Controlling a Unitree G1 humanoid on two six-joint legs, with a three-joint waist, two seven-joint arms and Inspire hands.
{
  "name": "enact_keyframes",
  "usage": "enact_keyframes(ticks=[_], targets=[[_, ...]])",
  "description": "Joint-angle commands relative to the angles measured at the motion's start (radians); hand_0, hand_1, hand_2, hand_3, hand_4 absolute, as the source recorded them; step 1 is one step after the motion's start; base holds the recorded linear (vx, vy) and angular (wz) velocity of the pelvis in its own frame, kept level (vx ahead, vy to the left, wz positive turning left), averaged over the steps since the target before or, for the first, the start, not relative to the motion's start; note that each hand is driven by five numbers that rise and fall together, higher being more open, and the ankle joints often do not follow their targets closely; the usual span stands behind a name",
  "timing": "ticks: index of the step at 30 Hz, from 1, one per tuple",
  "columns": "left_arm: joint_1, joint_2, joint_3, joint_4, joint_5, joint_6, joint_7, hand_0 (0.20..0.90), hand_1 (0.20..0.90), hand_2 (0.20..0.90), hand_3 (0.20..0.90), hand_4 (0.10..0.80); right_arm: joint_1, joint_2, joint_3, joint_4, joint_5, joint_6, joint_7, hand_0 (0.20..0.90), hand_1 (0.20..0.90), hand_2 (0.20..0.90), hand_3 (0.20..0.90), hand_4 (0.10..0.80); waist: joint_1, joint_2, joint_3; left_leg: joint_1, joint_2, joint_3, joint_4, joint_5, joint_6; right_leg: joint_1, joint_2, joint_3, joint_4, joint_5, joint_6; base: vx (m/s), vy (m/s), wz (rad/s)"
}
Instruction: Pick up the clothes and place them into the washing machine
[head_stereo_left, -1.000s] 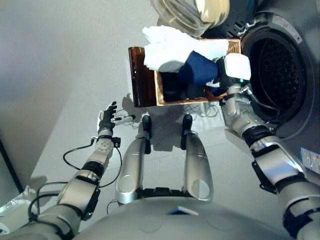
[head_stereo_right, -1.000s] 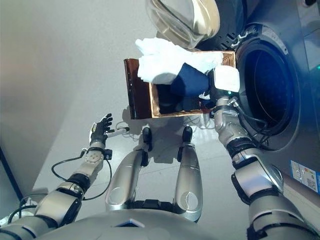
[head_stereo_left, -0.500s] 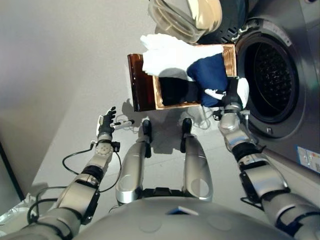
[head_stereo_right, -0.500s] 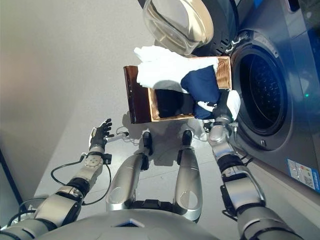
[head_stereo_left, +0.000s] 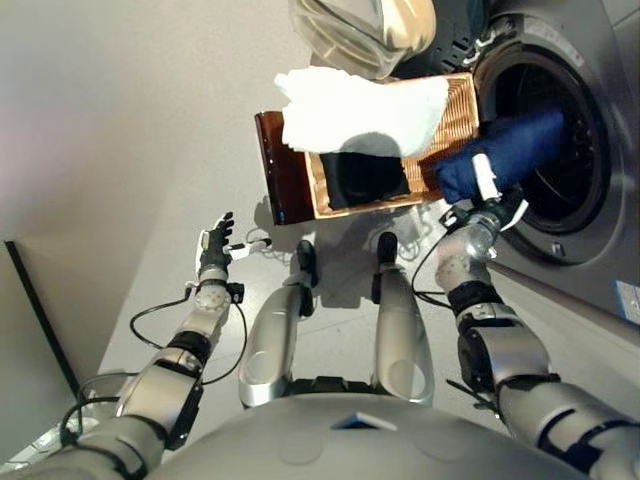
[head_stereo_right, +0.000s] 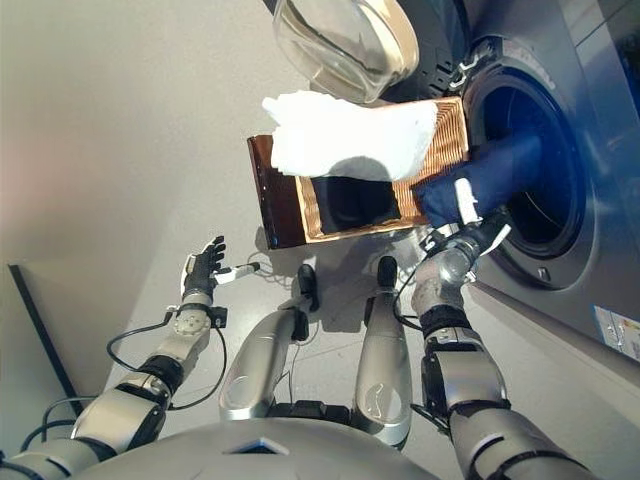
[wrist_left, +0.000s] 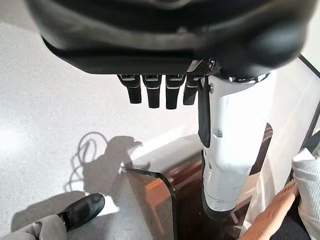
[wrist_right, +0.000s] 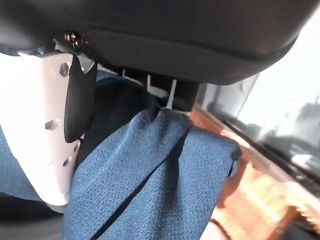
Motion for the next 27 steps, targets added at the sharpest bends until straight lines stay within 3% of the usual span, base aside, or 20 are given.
enact_keyframes(ticks=[1,8,19,22,24,25,27], targets=[[0.020,0.000,-0.002,-0.016,-0.034,-0.052,0.032,0.900,0.900,0.900,0.900,0.800,-0.053,-0.003,-0.041,-0.056,0.103,-0.154,0.030,0.200,0.200,0.200,0.200,0.300,0.002,0.035,-0.057,-0.062,-0.020,-0.007,0.091,-0.073,-0.046,0.028,0.020,-0.013,-0.078,0.019,0.034,0.009,0.004,-0.04],[0.024,-0.015,-0.011,-0.006,-0.056,-0.053,0.017,0.900,0.900,0.900,0.900,0.800,-0.099,-0.020,-0.129,-0.067,0.190,-0.215,0.025,0.200,0.200,0.200,0.200,0.300,0.002,0.055,-0.059,-0.068,-0.017,-0.006,0.093,-0.079,-0.048,0.025,0.024,-0.013,-0.074,0.008,0.033,0.000,0.000,0.00],[0.038,-0.024,-0.035,-0.042,-0.110,-0.068,-0.024,0.900,0.900,0.900,0.900,0.800,-0.240,-0.181,-0.236,-0.085,0.224,-0.263,-0.040,0.200,0.200,0.200,0.200,0.300,0.015,0.114,-0.056,-0.064,-0.027,0.001,0.058,-0.065,-0.053,0.008,0.019,0.001,-0.083,0.003,0.035,0.025,0.000,-0.03],[0.051,-0.015,-0.026,-0.061,-0.140,-0.078,-0.041,0.900,0.900,0.900,0.900,0.800,-0.317,-0.314,-0.235,-0.097,0.175,-0.259,-0.089,0.200,0.200,0.200,0.200,0.300,0.027,0.141,-0.061,-0.067,-0.036,0.010,0.031,-0.053,-0.058,-0.014,0.014,0.011,-0.089,0.006,0.037,0.039,0.007,0.02],[0.052,-0.014,-0.028,-0.067,-0.139,-0.078,-0.042,0.900,0.900,0.900,0.900,0.800,-0.340,-0.343,-0.227,-0.092,0.161,-0.252,-0.100,0.200,0.200,0.200,0.200,0.300,0.032,0.147,-0.061,-0.070,-0.036,0.010,0.026,-0.051,-0.059,-0.021,0.014,0.015,-0.090,0.007,0.038,0.000,0.000,0.00],[0.056,-0.003,-0.027,-0.062,-0.137,-0.079,-0.041,0.900,0.900,0.900,0.900,0.800,-0.398,-0.427,-0.201,-0.066,0.138,-0.237,-0.119,0.200,0.200,0.200,0.200,0.300,0.040,0.151,-0.062,-0.076,-0.038,0.016,0.021,-0.047,-0.061,-0.033,0.014,0.020,-0.094,0.011,0.039,0.025,-0.040,-0.06],[0.059,0.003,-0.024,-0.072,-0.149,-0.085,-0.044,0.900,0.900,0.900,0.900,0.800,-0.467,-0.505,-0.166,-0.035,0.123,-0.223,-0.136,0.200,0.200,0.200,0.200,0.300,0.050,0.158,-0.061,-0.087,-0.037,0.024,0.015,-0.043,-0.064,-0.054,0.013,0.027,-0.097,0.018,0.040,0.008,-0.036,-0.10]])
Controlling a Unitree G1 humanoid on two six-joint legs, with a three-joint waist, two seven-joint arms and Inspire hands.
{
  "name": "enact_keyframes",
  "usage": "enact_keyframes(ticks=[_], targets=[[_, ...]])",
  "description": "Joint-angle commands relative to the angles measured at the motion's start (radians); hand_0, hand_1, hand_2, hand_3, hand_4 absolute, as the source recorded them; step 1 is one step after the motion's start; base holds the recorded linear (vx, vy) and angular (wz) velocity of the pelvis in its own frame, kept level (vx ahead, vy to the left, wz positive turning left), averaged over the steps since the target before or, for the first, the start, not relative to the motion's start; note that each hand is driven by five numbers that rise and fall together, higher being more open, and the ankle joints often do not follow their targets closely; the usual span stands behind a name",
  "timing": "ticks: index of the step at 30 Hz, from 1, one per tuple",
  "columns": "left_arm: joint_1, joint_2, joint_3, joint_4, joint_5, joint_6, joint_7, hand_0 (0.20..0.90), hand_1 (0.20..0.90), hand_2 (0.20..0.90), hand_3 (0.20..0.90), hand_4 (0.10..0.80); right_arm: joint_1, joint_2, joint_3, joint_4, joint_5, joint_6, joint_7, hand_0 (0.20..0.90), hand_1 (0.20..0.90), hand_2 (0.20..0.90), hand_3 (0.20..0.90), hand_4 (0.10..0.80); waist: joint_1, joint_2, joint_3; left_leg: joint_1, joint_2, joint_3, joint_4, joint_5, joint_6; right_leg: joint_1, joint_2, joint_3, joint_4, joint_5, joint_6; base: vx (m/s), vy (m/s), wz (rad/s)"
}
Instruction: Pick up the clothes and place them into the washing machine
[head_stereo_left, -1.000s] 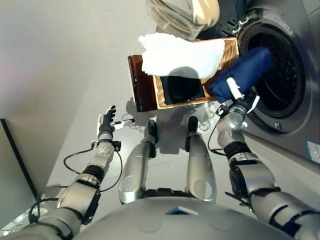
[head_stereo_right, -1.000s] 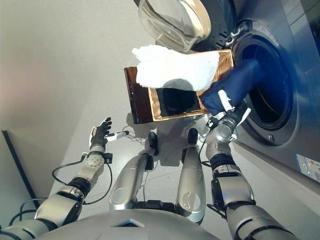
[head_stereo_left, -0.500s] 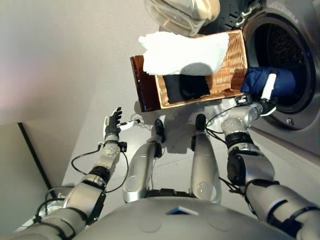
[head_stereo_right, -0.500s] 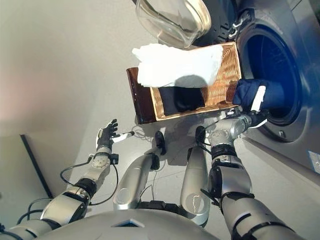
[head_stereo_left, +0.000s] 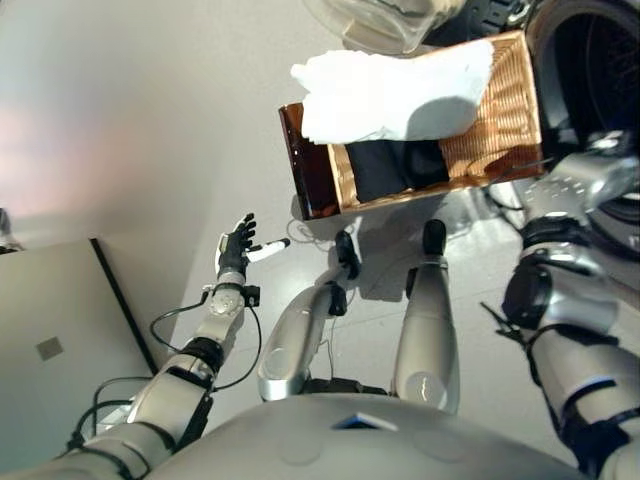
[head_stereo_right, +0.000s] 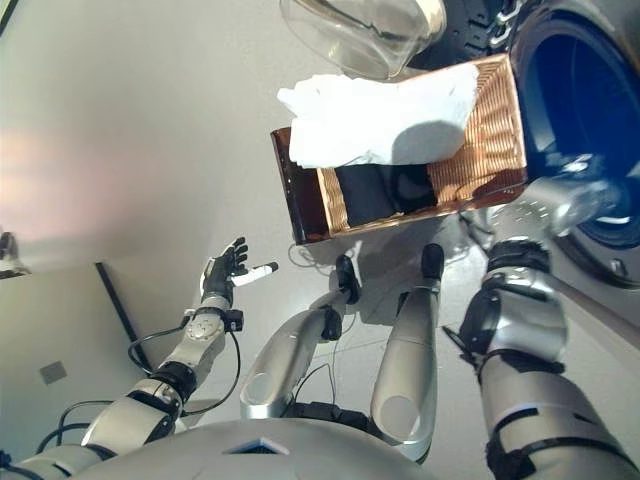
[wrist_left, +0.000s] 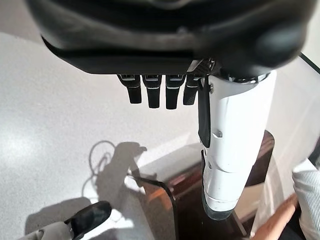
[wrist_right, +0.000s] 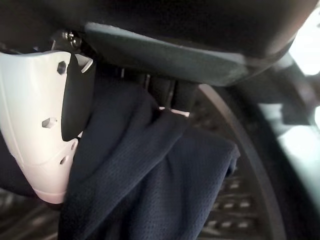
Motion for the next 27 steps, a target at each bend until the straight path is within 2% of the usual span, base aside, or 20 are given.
enact_keyframes(ticks=[1,3,9,10,11,17,27], targets=[[0.016,0.042,0.017,-0.015,-0.042,-0.061,0.013,0.900,0.900,0.900,0.900,0.800,-0.157,-0.220,0.119,-0.035,-0.125,-0.060,-0.024,0.200,0.200,0.200,0.200,0.300,0.002,-0.003,-0.044,-0.072,-0.010,0.000,0.116,-0.088,-0.070,0.036,0.020,-0.009,-0.119,0.024,0.032,0.007,-0.040,-0.12],[0.015,0.044,0.023,-0.029,-0.047,-0.067,0.016,0.900,0.900,0.900,0.900,0.800,-0.216,-0.284,0.157,-0.053,-0.136,-0.062,-0.025,0.200,0.200,0.200,0.200,0.300,0.007,0.001,-0.044,-0.084,-0.009,0.005,0.104,-0.078,-0.077,0.012,0.022,0.000,-0.122,0.031,0.034,0.012,-0.059,-0.08],[0.014,0.039,0.022,-0.042,-0.041,-0.075,0.019,0.900,0.900,0.900,0.900,0.800,-0.230,-0.354,0.191,-0.050,-0.199,-0.053,-0.048,0.200,0.200,0.200,0.200,0.300,0.006,0.003,-0.054,-0.087,-0.010,0.003,0.082,-0.061,-0.090,0.004,0.027,0.000,-0.122,0.032,0.031,0.015,-0.037,-0.02],[0.016,0.040,0.022,-0.043,-0.041,-0.076,0.019,0.900,0.900,0.900,0.900,0.800,-0.236,-0.359,0.199,-0.047,-0.202,-0.052,-0.052,0.862,0.862,0.862,0.862,0.773,0.006,0.004,-0.057,-0.084,-0.010,0.003,0.077,-0.061,-0.091,0.007,0.029,0.000,-0.125,0.033,0.030,0.000,0.000,0.00],[0.014,0.041,0.028,-0.043,-0.038,-0.075,0.020,0.900,0.900,0.900,0.900,0.800,-0.232,-0.362,0.205,-0.050,-0.200,-0.048,-0.041,0.900,0.900,0.900,0.900,0.800,0.004,0.002,-0.058,-0.082,-0.011,0.004,0.077,-0.060,-0.091,0.008,0.029,-0.002,-0.127,0.035,0.029,0.000,0.000,0.00],[0.014,0.047,0.048,-0.020,-0.033,-0.068,0.027,0.900,0.900,0.900,0.900,0.800,-0.191,-0.343,0.193,-0.045,-0.175,-0.047,-0.001,0.900,0.900,0.900,0.900,0.800,-0.002,-0.005,-0.068,-0.084,-0.012,-0.006,0.085,-0.065,-0.089,0.010,0.035,-0.009,-0.123,0.037,0.022,-0.010,-0.005,0.02],[0.017,0.055,0.078,0.019,-0.040,-0.051,0.019,0.900,0.900,0.900,0.900,0.800,-0.120,-0.250,0.177,-0.021,-0.124,-0.015,0.071,0.900,0.900,0.900,0.900,0.800,-0.011,-0.032,-0.060,-0.081,-0.015,-0.018,0.100,-0.067,-0.084,0.032,0.033,-0.027,-0.122,0.044,0.016,-0.039,0.001,0.06]])
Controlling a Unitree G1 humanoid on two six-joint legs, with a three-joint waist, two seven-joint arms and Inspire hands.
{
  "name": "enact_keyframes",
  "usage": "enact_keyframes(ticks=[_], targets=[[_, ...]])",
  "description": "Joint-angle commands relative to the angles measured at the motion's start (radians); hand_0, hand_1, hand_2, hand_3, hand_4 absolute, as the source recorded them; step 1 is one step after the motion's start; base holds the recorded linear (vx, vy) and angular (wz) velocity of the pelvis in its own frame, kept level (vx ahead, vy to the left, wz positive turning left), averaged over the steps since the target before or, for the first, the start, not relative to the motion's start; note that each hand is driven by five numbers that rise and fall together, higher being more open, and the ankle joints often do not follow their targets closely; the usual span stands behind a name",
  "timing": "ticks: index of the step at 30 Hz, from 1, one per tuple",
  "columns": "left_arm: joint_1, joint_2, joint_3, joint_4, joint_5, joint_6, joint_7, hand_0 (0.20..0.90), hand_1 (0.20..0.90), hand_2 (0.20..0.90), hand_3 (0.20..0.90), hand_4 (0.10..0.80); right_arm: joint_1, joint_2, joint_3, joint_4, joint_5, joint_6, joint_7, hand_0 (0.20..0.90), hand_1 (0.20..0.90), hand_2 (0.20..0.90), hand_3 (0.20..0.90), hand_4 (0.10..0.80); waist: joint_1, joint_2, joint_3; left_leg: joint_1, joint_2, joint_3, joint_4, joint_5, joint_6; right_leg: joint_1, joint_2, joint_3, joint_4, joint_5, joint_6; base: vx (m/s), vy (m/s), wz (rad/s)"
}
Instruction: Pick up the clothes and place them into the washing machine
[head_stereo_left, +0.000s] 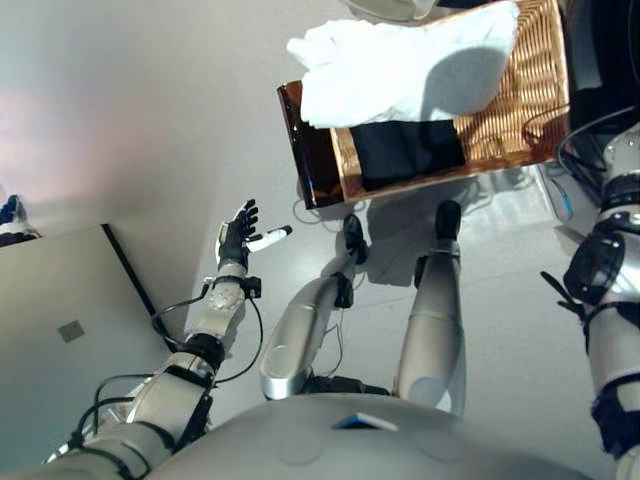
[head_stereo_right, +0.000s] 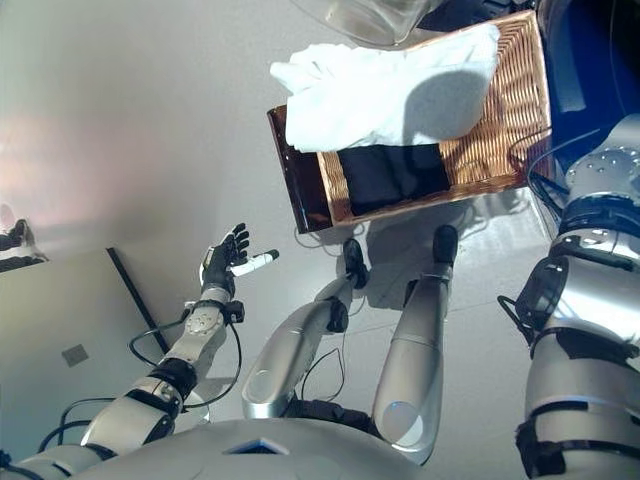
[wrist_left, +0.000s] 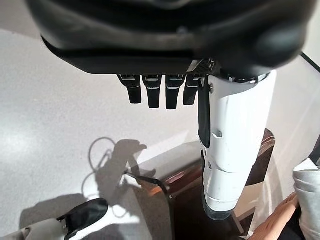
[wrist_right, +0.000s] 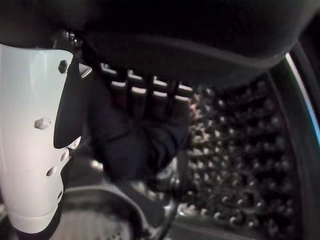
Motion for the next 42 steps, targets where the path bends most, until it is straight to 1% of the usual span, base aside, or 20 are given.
enact_keyframes(ticks=[1,3,6,10,11,12,16,20,22,24,25,26,28,30,35,36,37,39,40,42], targets=[[0.021,0.056,0.067,0.076,-0.014,-0.018,0.034,0.900,0.900,0.900,0.900,0.800,0.024,-0.069,0.059,-0.111,-0.030,-0.093,0.082,0.900,0.900,0.900,0.900,0.800,-0.014,-0.027,-0.087,-0.041,0.008,-0.010,0.135,-0.088,-0.083,0.105,0.046,-0.044,-0.152,0.044,0.012,-0.032,0.001,0.04],[0.018,0.051,0.071,0.080,-0.019,-0.013,0.029,0.900,0.900,0.900,0.900,0.800,0.061,-0.002,0.056,-0.118,0.001,-0.090,0.114,0.900,0.900,0.900,0.900,0.800,-0.016,-0.040,-0.080,-0.037,0.011,-0.013,0.143,-0.091,-0.079,0.120,0.050,-0.045,-0.150,0.043,0.010,-0.023,0.009,0.07],[0.011,0.053,0.075,0.095,-0.018,-0.006,0.026,0.900,0.900,0.900,0.900,0.800,0.087,0.052,0.064,-0.112,0.029,-0.082,0.145,0.900,0.900,0.900,0.900,0.800,-0.016,-0.056,-0.079,-0.030,0.011,-0.017,0.146,-0.093,-0.076,0.132,0.051,-0.048,-0.152,0.047,0.009,-0.009,0.009,0.06],[0.017,0.053,0.083,0.076,-0.052,-0.008,-0.003,0.900,0.900,0.900,0.900,0.800,0.198,0.175,0.063,-0.133,0.083,-0.056,0.217,0.900,0.900,0.900,0.900,0.800,-0.025,-0.091,-0.075,-0.004,0.013,-0.024,0.143,-0.094,-0.071,0.170,0.050,-0.058,-0.169,0.055,0.009,0.000,-0.004,0.01],[0.018,0.053,0.083,0.075,-0.052,-0.008,-0.003,0.900,0.900,0.900,0.900,0.800,0.199,0.176,0.063,-0.134,0.083,-0.056,0.216,0.900,0.900,0.900,0.900,0.800,-0.025,-0.091,-0.075,-0.004,0.013,-0.024,0.143,-0.094,-0.071,0.171,0.050,-0.058,-0.170,0.055,0.009,0.000,0.000,0.00],[0.013,0.049,0.091,0.072,-0.055,-0.003,-0.010,0.900,0.900,0.900,0.900,0.800,0.261,0.249,0.074,-0.149,0.116,-0.040,0.264,0.900,0.900,0.900,0.900,0.800,-0.026,-0.109,-0.077,0.009,0.013,-0.029,0.144,-0.095,-0.070,0.192,0.049,-0.060,-0.177,0.058,0.009,0.035,-0.012,0.04],[0.029,0.046,0.090,0.069,-0.057,0.003,-0.030,0.900,0.900,0.900,0.900,0.800,0.377,0.367,0.107,-0.145,0.146,-0.008,0.325,0.900,0.900,0.900,0.900,0.800,-0.029,-0.144,-0.084,0.056,0.014,-0.042,0.137,-0.101,-0.065,0.252,0.048,-0.069,-0.191,0.055,0.009,0.048,-0.005,0.07],[0.028,0.048,0.099,0.090,-0.026,0.011,-0.025,0.900,0.900,0.900,0.900,0.800,0.436,0.413,0.151,-0.141,0.144,0.027,0.367,0.900,0.900,0.900,0.900,0.800,-0.029,-0.171,-0.087,0.096,0.014,-0.046,0.132,-0.105,-0.062,0.305,0.046,-0.075,-0.211,0.060,0.011,0.050,0.005,-0.02],[0.037,0.053,0.113,0.113,0.008,0.022,-0.021,0.900,0.900,0.900,0.900,0.800,0.504,0.443,0.194,-0.143,0.120,0.068,0.404,0.900,0.900,0.900,0.900,0.800,-0.027,-0.198,-0.093,0.145,0.014,-0.059,0.114,-0.104,-0.060,0.358,0.043,-0.077,-0.233,0.066,0.017,0.085,-0.005,0.05],[0.038,0.059,0.122,0.119,0.022,0.029,-0.023,0.900,0.900,0.900,0.900,0.800,0.522,0.446,0.218,-0.143,0.097,0.090,0.412,0.900,0.900,0.900,0.900,0.800,-0.027,-0.210,-0.095,0.168,0.014,-0.062,0.102,-0.100,-0.060,0.382,0.040,-0.080,-0.247,0.070,0.019,0.064,-0.009,0.01],[0.041,0.073,0.137,0.137,0.039,0.036,-0.032,0.900,0.900,0.900,0.900,0.800,0.543,0.430,0.262,-0.120,0.013,0.130,0.412,0.900,0.900,0.900,0.900,0.800,-0.025,-0.232,-0.112,0.206,0.013,-0.068,0.067,-0.087,-0.061,0.420,0.037,-0.080,-0.284,0.088,0.024,0.089,-0.016,-0.02],[0.045,0.079,0.144,0.146,0.045,0.038,-0.033,0.900,0.900,0.900,0.900,0.800,0.562,0.427,0.280,-0.134,-0.004,0.144,0.417,0.900,0.900,0.900,0.900,0.800,-0.023,-0.241,-0.120,0.225,0.015,-0.068,0.055,-0.088,-0.061,0.442,0.035,-0.080,-0.295,0.086,0.027,0.137,-0.028,-0.06],[0.053,0.083,0.151,0.151,0.049,0.038,-0.032,0.900,0.900,0.900,0.900,0.800,0.588,0.431,0.286,-0.149,-0.014,0.150,0.425,0.900,0.900,0.900,0.900,0.800,-0.023,-0.254,-0.132,0.249,0.014,-0.071,0.030,-0.078,-0.062,0.465,0.033,-0.082,-0.320,0.096,0.030,0.088,-0.018,-0.03],[0.074,0.094,0.173,0.173,0.067,0.043,-0.040,0.900,0.900,0.900,0.900,0.800,0.625,0.411,0.321,-0.156,-0.133,0.182,0.424,0.900,0.900,0.900,0.900,0.800,-0.023,-0.279,-0.160,0.300,0.018,-0.079,-0.019,-0.060,-0.064,0.516,0.028,-0.080,-0.368,0.113,0.039,0.103,-0.010,-0.05],[0.091,0.109,0.194,0.215,0.114,0.057,-0.049,0.900,0.900,0.900,0.900,0.800,0.653,0.357,0.391,-0.148,-0.395,0.249,0.393,0.900,0.900,0.900,0.900,0.800,-0.020,-0.310,-0.208,0.383,0.030,-0.079,-0.140,-0.001,-0.070,0.580,0.018,-0.073,-0.455,0.162,0.055,0.075,-0.018,-0.03],[0.091,0.109,0.194,0.215,0.114,0.057,-0.049,0.900,0.900,0.900,0.900,0.800,0.653,0.357,0.391,-0.148,-0.395,0.249,0.392,0.900,0.900,0.900,0.900,0.800,-0.020,-0.310,-0.208,0.383,0.030,-0.079,-0.140,-0.001,-0.070,0.580,0.018,-0.073,-0.455,0.162,0.055,0.036,-0.012,-0.05],[0.101,0.106,0.201,0.224,0.122,0.058,-0.044,0.900,0.900,0.900,0.900,0.800,0.672,0.328,0.419,-0.195,-0.537,0.268,0.363,0.900,0.900,0.900,0.900,0.800,-0.023,-0.318,-0.228,0.400,0.033,-0.081,-0.185,0.024,-0.080,0.603,0.012,-0.072,-0.491,0.178,0.065,0.000,0.000,0.00],[0.102,0.105,0.203,0.225,0.136,0.060,-0.044,0.900,0.900,0.900,0.900,0.800,0.682,0.323,0.432,-0.190,-0.572,0.272,0.371,0.900,0.900,0.900,0.900,0.800,-0.025,-0.321,-0.237,0.411,0.036,-0.080,-0.190,0.019,-0.080,0.611,0.011,-0.076,-0.495,0.175,0.068,0.035,-0.013,0.14],[0.108,0.109,0.210,0.231,0.152,0.066,-0.055,0.900,0.900,0.900,0.900,0.800,0.683,0.284,0.483,-0.205,-0.726,0.298,0.368,0.900,0.900,0.900,0.900,0.800,-0.021,-0.331,-0.231,0.448,0.044,-0.075,-0.178,0.015,-0.075,0.640,0.019,-0.074,-0.477,0.164,0.064,0.066,-0.043,0.18],[0.127,0.111,0.207,0.233,0.173,0.072,-0.070,0.900,0.900,0.900,0.900,0.800,0.700,0.265,0.508,-0.206,-0.782,0.308,0.395,0.900,0.900,0.900,0.900,0.800,-0.015,-0.344,-0.249,0.470,0.046,-0.081,-0.179,0.012,-0.072,0.674,0.022,-0.080,-0.481,0.157,0.063,0.137,-0.045,0.09]])
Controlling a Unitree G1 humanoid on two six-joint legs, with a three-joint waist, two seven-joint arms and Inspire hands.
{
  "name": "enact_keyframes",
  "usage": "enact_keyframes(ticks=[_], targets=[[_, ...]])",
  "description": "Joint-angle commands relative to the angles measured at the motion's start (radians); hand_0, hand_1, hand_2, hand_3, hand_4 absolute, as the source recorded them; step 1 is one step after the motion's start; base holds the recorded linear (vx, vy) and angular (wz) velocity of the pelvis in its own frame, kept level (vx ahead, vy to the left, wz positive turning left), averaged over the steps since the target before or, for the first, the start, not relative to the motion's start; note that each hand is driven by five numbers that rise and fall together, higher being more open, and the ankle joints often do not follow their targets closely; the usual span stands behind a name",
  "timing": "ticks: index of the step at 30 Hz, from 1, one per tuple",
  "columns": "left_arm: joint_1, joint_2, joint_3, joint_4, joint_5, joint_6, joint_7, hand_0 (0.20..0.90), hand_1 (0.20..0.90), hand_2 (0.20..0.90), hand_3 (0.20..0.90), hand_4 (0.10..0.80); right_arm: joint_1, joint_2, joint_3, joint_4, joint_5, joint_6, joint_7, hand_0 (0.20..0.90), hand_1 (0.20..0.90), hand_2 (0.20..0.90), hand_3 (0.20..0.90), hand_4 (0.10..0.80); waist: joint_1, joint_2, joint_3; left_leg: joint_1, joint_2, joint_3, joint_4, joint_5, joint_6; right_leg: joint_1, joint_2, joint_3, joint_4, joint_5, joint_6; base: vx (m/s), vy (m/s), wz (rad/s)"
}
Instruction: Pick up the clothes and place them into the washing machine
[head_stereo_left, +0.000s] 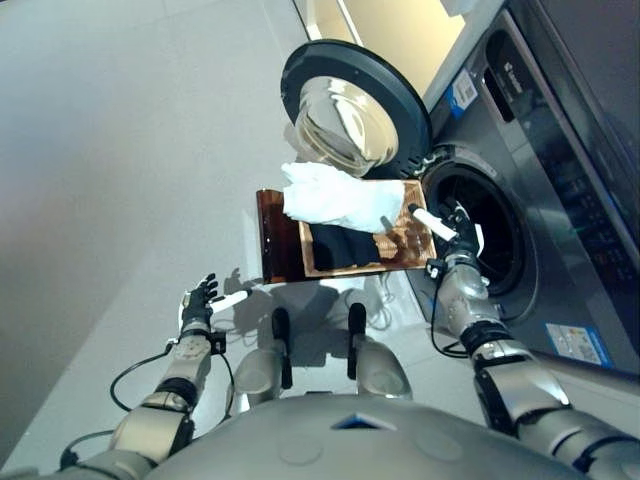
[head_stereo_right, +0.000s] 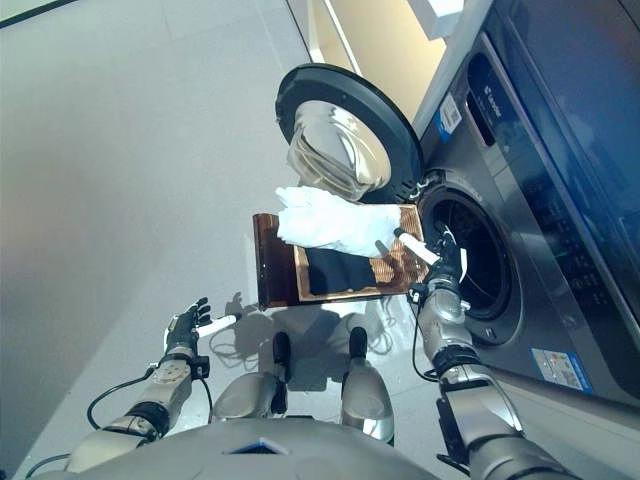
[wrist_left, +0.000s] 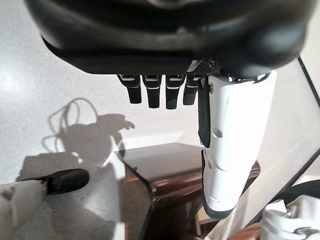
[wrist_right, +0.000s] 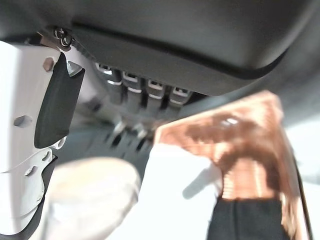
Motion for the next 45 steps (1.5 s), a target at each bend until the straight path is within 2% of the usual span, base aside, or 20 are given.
enact_keyframes(ticks=[1,2,3,8,13,16,20,23,24,28,29,30,34,38,45], targets=[[-0.027,0.051,0.016,0.041,0.062,-0.019,-0.026,0.900,0.900,0.900,0.900,0.800,-0.009,-0.105,0.042,-0.086,-0.262,-0.016,-0.002,0.900,0.900,0.900,0.900,0.800,0.034,-0.038,-0.047,0.031,-0.001,-0.009,-0.001,-0.007,-0.076,0.011,-0.007,0.040,0.060,-0.012,0.041,0.116,-0.013,0.09],[-0.027,0.051,0.016,0.041,0.062,-0.019,-0.026,0.900,0.900,0.900,0.900,0.800,-0.009,-0.105,0.042,-0.086,-0.262,-0.016,-0.002,0.900,0.900,0.900,0.900,0.800,0.034,-0.038,-0.046,0.031,-0.001,-0.009,-0.001,-0.007,-0.076,0.011,-0.007,0.040,0.059,-0.012,0.041,0.139,-0.020,0.05],[-0.012,0.053,0.028,0.041,0.084,-0.008,-0.032,0.900,0.900,0.900,0.900,0.800,0.010,-0.132,0.050,-0.121,-0.376,0.008,-0.010,0.900,0.900,0.900,0.900,0.800,0.037,-0.046,-0.066,0.054,0.005,-0.007,0.000,-0.015,-0.076,0.040,-0.004,0.038,0.057,-0.025,0.042,0.108,-0.020,-0.01],[0.009,0.059,0.041,0.020,0.129,-0.012,-0.036,0.900,0.900,0.900,0.900,0.800,0.018,-0.187,0.088,-0.166,-0.690,0.043,-0.067,0.900,0.900,0.900,0.900,0.800,0.049,-0.055,-0.079,0.096,0.010,-0.011,-0.001,-0.033,-0.075,0.083,0.000,0.032,0.051,-0.041,0.044,0.093,-0.019,-0.06],[0.011,0.064,0.031,0.013,0.154,-0.019,-0.047,0.900,0.900,0.900,0.900,0.800,-0.043,-0.269,0.202,-0.131,-0.999,0.082,-0.092,0.900,0.900,0.900,0.900,0.800,0.064,-0.053,-0.068,0.095,0.013,-0.018,0.001,-0.038,-0.075,0.085,0.003,0.023,0.058,-0.053,0.040,0.018,-0.006,-0.02],[0.008,0.072,0.017,-0.021,0.142,-0.023,-0.047,0.900,0.900,0.900,0.900,0.800,-0.112,-0.286,0.269,-0.088,-1.053,0.092,-0.094,0.900,0.900,0.900,0.900,0.800,0.075,-0.049,-0.035,0.073,0.014,-0.025,0.024,-0.040,-0.071,0.064,0.007,0.016,0.085,-0.065,0.033,-0.047,-0.019,0.03],[-0.047,0.093,-0.010,-0.047,0.097,-0.031,-0.025,0.900,0.900,0.900,0.900,0.800,-0.274,-0.306,0.376,-0.071,-1.093,0.109,-0.107,0.900,0.900,0.900,0.900,0.800,0.079,-0.046,0.072,-0.083,0.009,-0.041,0.174,-0.071,-0.069,-0.061,0.019,0.008,0.175,-0.076,0.015,-0.222,-0.056,0.19],[-0.060,0.098,-0.029,-0.051,0.084,-0.036,-0.008,0.900,0.900,0.900,0.900,0.800,-0.359,-0.308,0.416,-0.024,-1.098,0.119,-0.123,0.900,0.900,0.900,0.900,0.800,0.086,-0.038,0.098,-0.161,0.003,-0.045,0.243,-0.091,-0.067,-0.133,0.026,0.004,0.230,-0.081,0.012,-0.143,-0.025,0.22],[-0.082,0.101,-0.039,-0.049,0.067,-0.037,0.010,0.900,0.900,0.900,0.900,0.800,-0.429,-0.293,0.440,0.032,-1.082,0.130,-0.145,0.900,0.900,0.900,0.900,0.800,0.090,-0.032,0.114,-0.230,0.003,-0.040,0.294,-0.104,-0.067,-0.210,0.033,0.009,0.286,-0.083,0.015,-0.160,0.004,0.09],[-0.115,0.113,-0.043,-0.056,0.035,-0.038,0.028,0.900,0.900,0.900,0.900,0.800,-0.521,-0.288,0.464,0.069,-1.059,0.147,-0.163,0.900,0.900,0.900,0.900,0.800,0.078,-0.023,0.115,-0.337,0.004,-0.042,0.391,-0.136,-0.071,-0.318,0.035,0.006,0.371,-0.106,0.013,-0.077,0.001,0.03],[-0.119,0.114,-0.046,-0.061,0.025,-0.040,0.035,0.900,0.900,0.900,0.900,0.800,-0.531,-0.294,0.459,0.067,-1.054,0.149,-0.172,0.900,0.900,0.900,0.900,0.800,0.074,-0.021,0.119,-0.363,0.007,-0.046,0.419,-0.146,-0.072,-0.344,0.036,0.005,0.398,-0.115,0.011,-0.056,-0.019,0.13],[-0.130,0.118,-0.053,-0.093,0.003,-0.046,0.048,0.900,0.900,0.900,0.900,0.800,-0.582,-0.299,0.465,0.081,-1.046,0.164,-0.187,0.900,0.900,0.900,0.900,0.800,0.073,-0.013,0.135,-0.420,0.013,-0.045,0.496,-0.182,-0.078,-0.397,0.033,-0.002,0.456,-0.135,0.008,-0.056,-0.018,0.10],[-0.139,0.128,-0.060,-0.116,-0.029,-0.056,0.057,0.900,0.900,0.900,0.900,0.800,-0.658,-0.309,0.464,0.135,-1.011,0.170,-0.215,0.900,0.900,0.900,0.900,0.800,0.073,-0.003,0.147,-0.503,0.024,-0.046,0.579,-0.214,-0.085,-0.477,0.030,-0.010,0.524,-0.153,0.010,-0.056,-0.015,0.11],[-0.141,0.129,-0.068,-0.142,-0.043,-0.053,0.066,0.900,0.900,0.900,0.900,0.800,-0.703,-0.303,0.467,0.140,-0.980,0.176,-0.232,0.900,0.900,0.900,0.900,0.800,0.069,0.008,0.157,-0.563,0.028,-0.049,0.637,-0.237,-0.085,-0.541,0.024,-0.016,0.579,-0.167,0.010,-0.028,0.003,0.07],[-0.141,0.134,-0.072,-0.155,-0.050,-0.059,0.072,0.900,0.900,0.900,0.900,0.800,-0.744,-0.292,0.471,0.185,-0.956,0.172,-0.252,0.900,0.900,0.900,0.900,0.800,0.069,0.025,0.166,-0.641,0.021,-0.056,0.674,-0.241,-0.083,-0.612,0.020,-0.021,0.609,-0.167,0.005,-0.018,0.003,0.02]])
